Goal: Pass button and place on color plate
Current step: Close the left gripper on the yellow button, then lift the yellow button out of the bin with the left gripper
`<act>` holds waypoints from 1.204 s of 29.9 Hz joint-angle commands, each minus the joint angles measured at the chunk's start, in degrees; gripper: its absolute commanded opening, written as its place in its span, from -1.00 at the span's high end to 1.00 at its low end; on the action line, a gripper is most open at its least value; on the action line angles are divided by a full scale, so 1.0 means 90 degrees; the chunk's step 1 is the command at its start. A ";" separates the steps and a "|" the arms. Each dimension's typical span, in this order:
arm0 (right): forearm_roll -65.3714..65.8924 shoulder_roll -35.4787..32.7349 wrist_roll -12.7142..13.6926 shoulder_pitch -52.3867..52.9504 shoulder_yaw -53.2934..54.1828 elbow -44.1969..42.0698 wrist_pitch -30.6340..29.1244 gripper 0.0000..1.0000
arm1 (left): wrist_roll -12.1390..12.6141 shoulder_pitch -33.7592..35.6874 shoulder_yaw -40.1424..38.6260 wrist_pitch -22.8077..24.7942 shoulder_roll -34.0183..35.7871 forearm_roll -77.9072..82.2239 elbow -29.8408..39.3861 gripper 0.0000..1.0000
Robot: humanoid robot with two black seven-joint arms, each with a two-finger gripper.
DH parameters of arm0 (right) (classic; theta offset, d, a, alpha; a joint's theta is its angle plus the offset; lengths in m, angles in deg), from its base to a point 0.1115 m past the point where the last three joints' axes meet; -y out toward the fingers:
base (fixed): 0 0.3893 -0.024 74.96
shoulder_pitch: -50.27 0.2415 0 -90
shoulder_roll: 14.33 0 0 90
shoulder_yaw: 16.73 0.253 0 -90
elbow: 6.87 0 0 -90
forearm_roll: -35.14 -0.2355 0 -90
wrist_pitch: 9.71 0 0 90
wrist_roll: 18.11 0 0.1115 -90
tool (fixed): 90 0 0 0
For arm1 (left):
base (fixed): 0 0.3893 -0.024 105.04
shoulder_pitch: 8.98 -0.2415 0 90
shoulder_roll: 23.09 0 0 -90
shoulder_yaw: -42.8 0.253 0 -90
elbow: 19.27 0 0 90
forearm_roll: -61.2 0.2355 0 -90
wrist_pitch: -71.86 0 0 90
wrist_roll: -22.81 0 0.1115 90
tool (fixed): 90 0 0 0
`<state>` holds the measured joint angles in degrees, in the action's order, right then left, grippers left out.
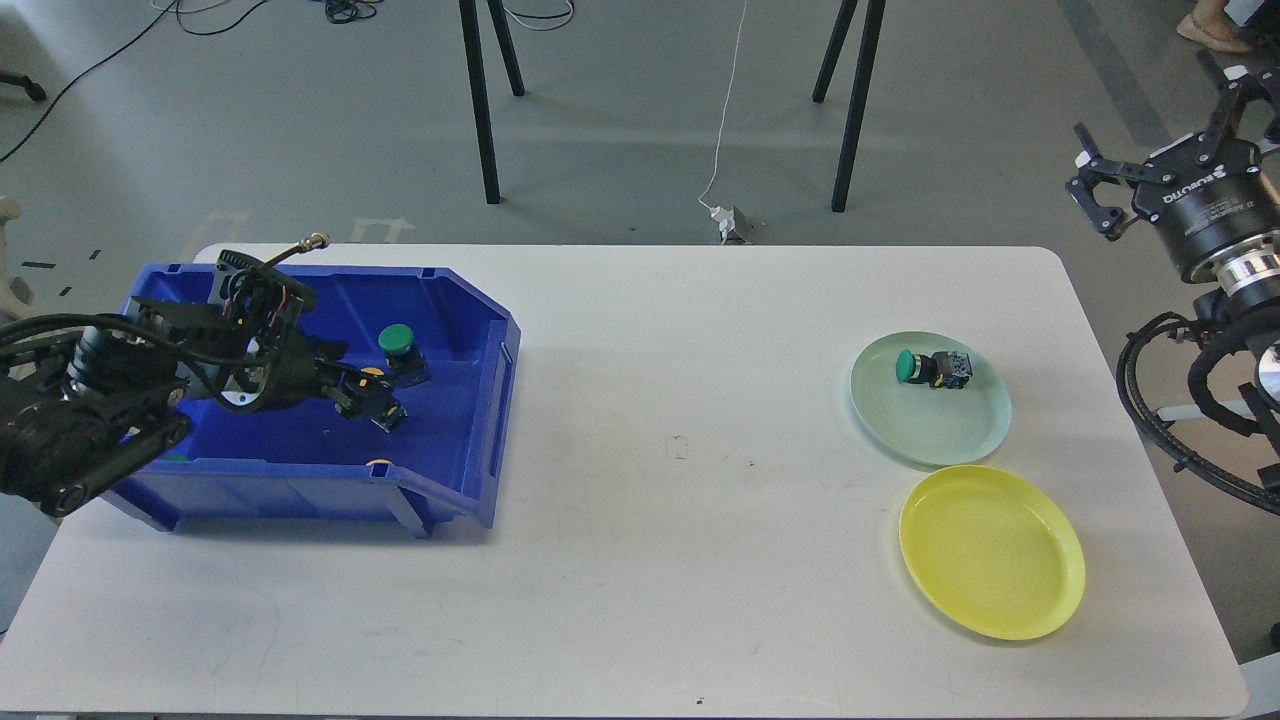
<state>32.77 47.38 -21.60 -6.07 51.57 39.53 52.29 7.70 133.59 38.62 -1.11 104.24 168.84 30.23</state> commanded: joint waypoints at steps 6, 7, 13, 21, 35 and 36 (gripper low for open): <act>0.0000 0.0009 -0.0003 0.0001 0.0009 -0.0009 0.0000 -0.97 | 0.0029 -0.0108 0.0005 0.0002 -0.0027 0.0004 -0.0003 -0.36; 0.0000 0.0009 -0.0013 0.0001 0.0009 -0.0009 0.0000 -0.97 | 0.0029 -0.0108 0.0005 0.0002 -0.0037 0.0004 -0.0003 -0.36; 0.0000 0.0019 -0.0013 0.0001 0.0009 -0.0058 0.0000 -0.97 | 0.0000 -0.0147 0.0005 0.0031 -0.0105 0.0004 -0.0012 -0.25; 0.0000 0.0029 -0.0013 0.0011 0.0009 -0.0107 0.0000 -0.97 | -0.0127 -0.0137 0.0005 0.0051 -0.0115 0.0004 -0.0139 0.28; -0.0010 0.0010 -0.0013 0.0011 -0.0010 -0.0087 0.0000 -0.97 | -0.0410 0.0243 -0.0112 0.0080 0.0382 -0.0065 0.0504 0.36; -0.0010 -0.0020 -0.0003 0.0011 -0.0010 -0.0078 0.0000 -0.97 | -0.0478 0.0292 -0.0122 0.0061 0.0538 -0.0074 0.0641 0.36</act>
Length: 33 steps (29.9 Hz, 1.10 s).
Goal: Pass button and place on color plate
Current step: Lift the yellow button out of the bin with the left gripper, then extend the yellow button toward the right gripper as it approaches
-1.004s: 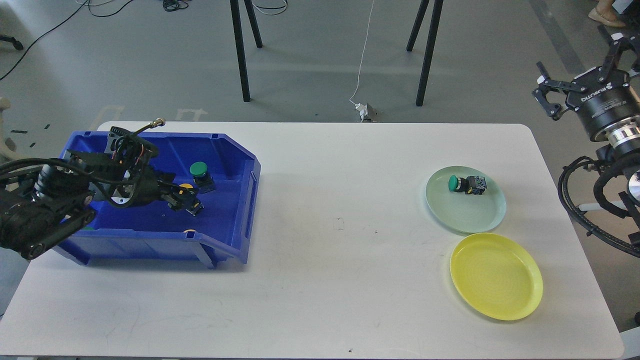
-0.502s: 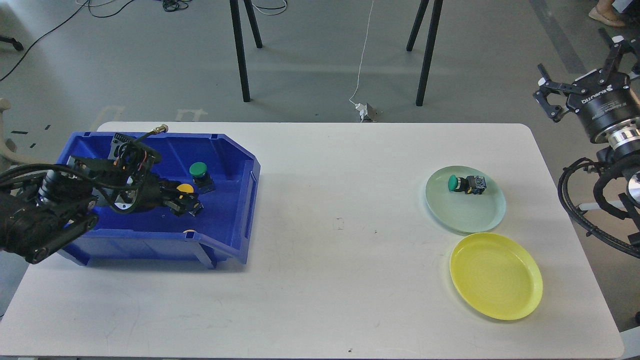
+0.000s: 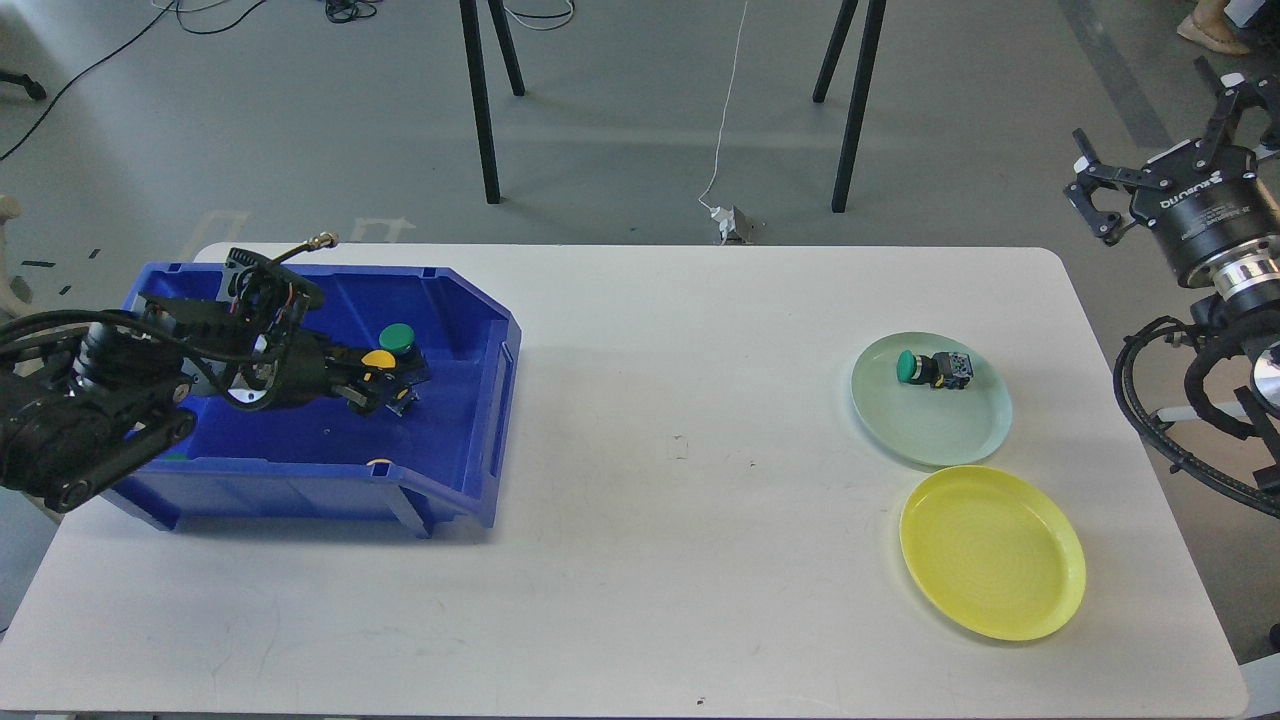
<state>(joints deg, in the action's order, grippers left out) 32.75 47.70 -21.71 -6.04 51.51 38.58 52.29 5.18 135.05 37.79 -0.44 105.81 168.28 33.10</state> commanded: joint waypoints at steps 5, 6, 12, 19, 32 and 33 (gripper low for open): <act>-0.0008 -0.0076 0.0020 -0.0003 -0.0013 0.0057 0.0000 -0.97 | -0.0248 0.0393 -0.0311 -0.0053 0.1154 -0.0158 0.1229 0.37; -0.0008 -0.0076 0.0020 -0.0003 -0.0013 0.0057 0.0000 -0.97 | -0.0248 0.0393 -0.0447 -0.0033 0.1369 -0.0226 0.1454 0.37; 0.0001 -0.0163 0.0020 -0.0003 -0.0023 0.0067 0.0000 -0.97 | -0.0715 0.0393 -0.1228 -0.0043 0.2376 -0.0909 0.2618 0.38; 0.0011 -0.0164 0.0020 -0.0003 -0.0169 0.0203 0.0000 -0.97 | -0.0921 0.0393 -0.1981 -0.0315 0.1500 -0.1741 0.2638 0.46; 0.0313 -0.0017 0.0039 0.0027 -0.1780 0.1785 0.0640 -0.97 | -0.0834 0.0295 -0.2158 -0.2093 -0.1060 -0.1644 0.1926 0.76; 0.0381 0.0051 0.0039 0.0017 -0.1907 0.1844 0.0669 -0.96 | -0.0834 0.0295 -0.2158 -0.2103 -0.1177 -0.1566 0.1867 0.76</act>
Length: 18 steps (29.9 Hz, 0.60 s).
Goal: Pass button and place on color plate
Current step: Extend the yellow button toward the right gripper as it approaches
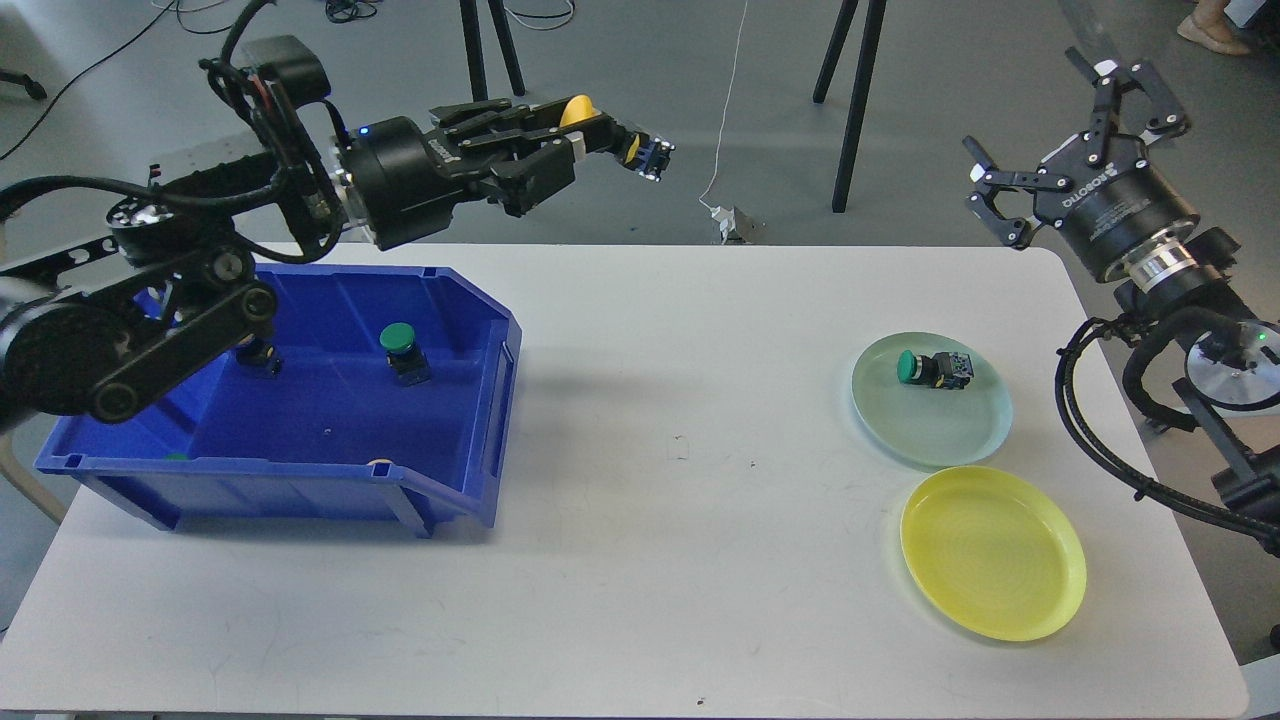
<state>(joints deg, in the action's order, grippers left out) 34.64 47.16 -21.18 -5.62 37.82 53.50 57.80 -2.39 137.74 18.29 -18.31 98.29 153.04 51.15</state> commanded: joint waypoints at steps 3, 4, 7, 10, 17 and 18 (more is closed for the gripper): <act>0.0445 0.0375 -0.0010 -0.0001 -0.0591 0.0275 0.0281 -0.96 | 0.0017 -0.0071 0.0008 -0.0167 -0.0567 0.0371 -0.0255 0.76; 0.0562 0.0482 -0.0010 0.0019 -0.0621 0.0284 0.0360 -0.95 | 0.0027 -0.0100 0.0008 -0.0176 -0.0606 0.0450 -0.0294 0.76; 0.0788 0.0727 -0.0010 0.0048 -0.0621 0.0430 0.0458 -0.94 | 0.0027 -0.0120 0.0057 -0.0167 -0.0724 0.0655 -0.0441 0.76; 0.0827 0.0747 -0.0001 0.0068 -0.0631 0.0665 0.0458 -0.91 | 0.0085 -0.0140 0.0193 -0.0177 -0.0918 0.0695 -0.0577 0.76; 0.0866 0.0854 -0.0010 0.0068 -0.0729 0.0851 0.0419 -0.80 | 0.0222 -0.0130 0.0203 -0.0177 -0.1134 0.0695 -0.0627 0.76; 0.0963 0.0864 -0.0001 0.0068 -0.0729 0.0851 0.0419 -0.78 | 0.0232 -0.0130 0.0203 -0.0177 -0.1173 0.0695 -0.0636 0.76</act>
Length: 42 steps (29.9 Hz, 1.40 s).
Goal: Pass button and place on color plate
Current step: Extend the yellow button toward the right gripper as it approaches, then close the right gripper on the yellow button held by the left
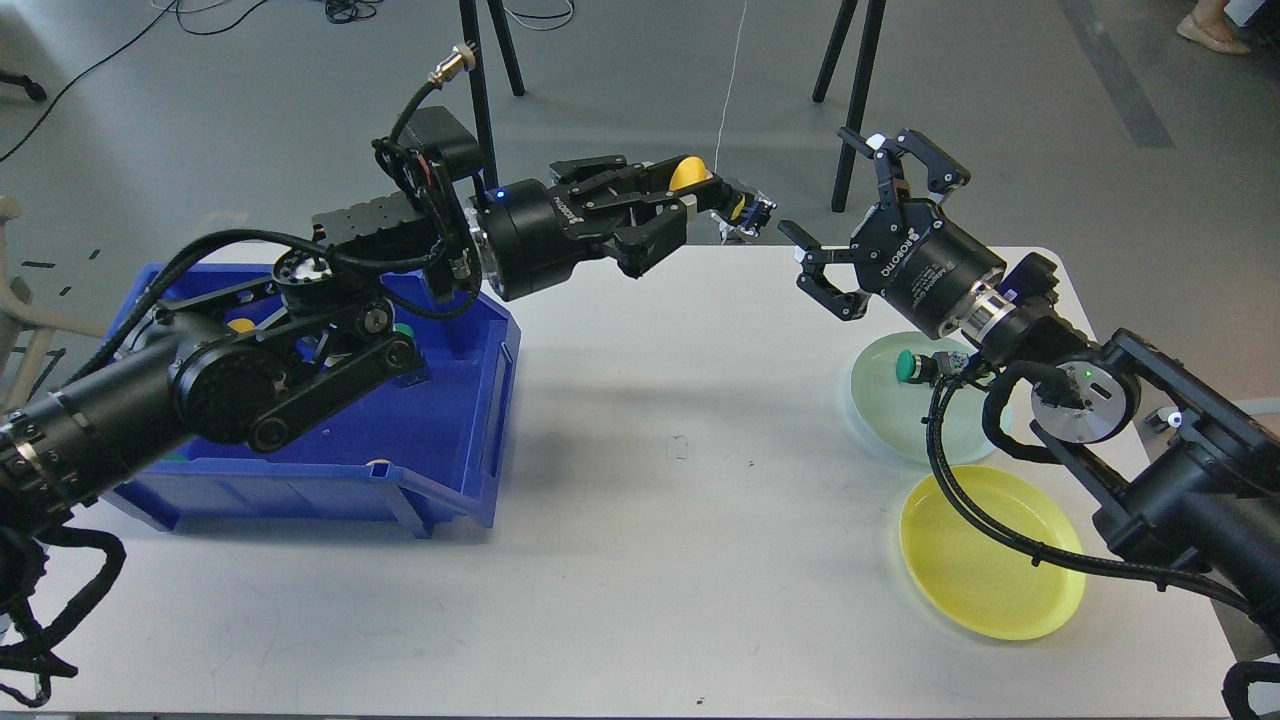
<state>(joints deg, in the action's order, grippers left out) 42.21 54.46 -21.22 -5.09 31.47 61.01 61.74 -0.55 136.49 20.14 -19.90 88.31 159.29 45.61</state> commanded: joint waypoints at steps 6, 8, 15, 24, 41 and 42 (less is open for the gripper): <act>0.0601 0.0335 0.0024 -0.0021 -0.0081 0.0017 -0.0019 -0.74 | 0.0028 0.0009 -0.0001 0.0000 -0.0094 0.0000 -0.0139 0.76; 0.0601 0.0393 0.0024 -0.0001 -0.0198 0.0036 -0.0038 -0.74 | 0.0028 0.0009 -0.0001 0.0000 -0.0094 0.0000 -0.0139 0.76; 0.0689 0.0501 -0.0015 0.0009 -0.0394 0.0144 -0.0048 -0.58 | 0.0028 0.0019 -0.0001 0.0000 -0.0084 -0.0009 -0.0139 0.76; 0.0689 0.0560 -0.0025 0.0077 -0.0384 0.0173 -0.0048 0.36 | 0.0028 0.0019 -0.0001 0.0000 -0.0094 -0.0009 -0.0139 0.76; 0.0689 0.0521 -0.0034 0.0077 -0.0316 0.0163 -0.0009 0.56 | 0.0018 0.0009 -0.0001 0.0000 -0.0074 -0.0029 -0.0120 0.20; 0.0689 0.0511 -0.0034 0.0077 -0.0306 0.0163 -0.0009 0.56 | 0.0009 0.0009 -0.0001 -0.0010 -0.0064 -0.0029 -0.0100 0.14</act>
<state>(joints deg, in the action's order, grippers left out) 48.42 59.31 -21.52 -4.37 28.50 62.50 61.64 -0.30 136.60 20.16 -19.89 87.58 159.07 44.44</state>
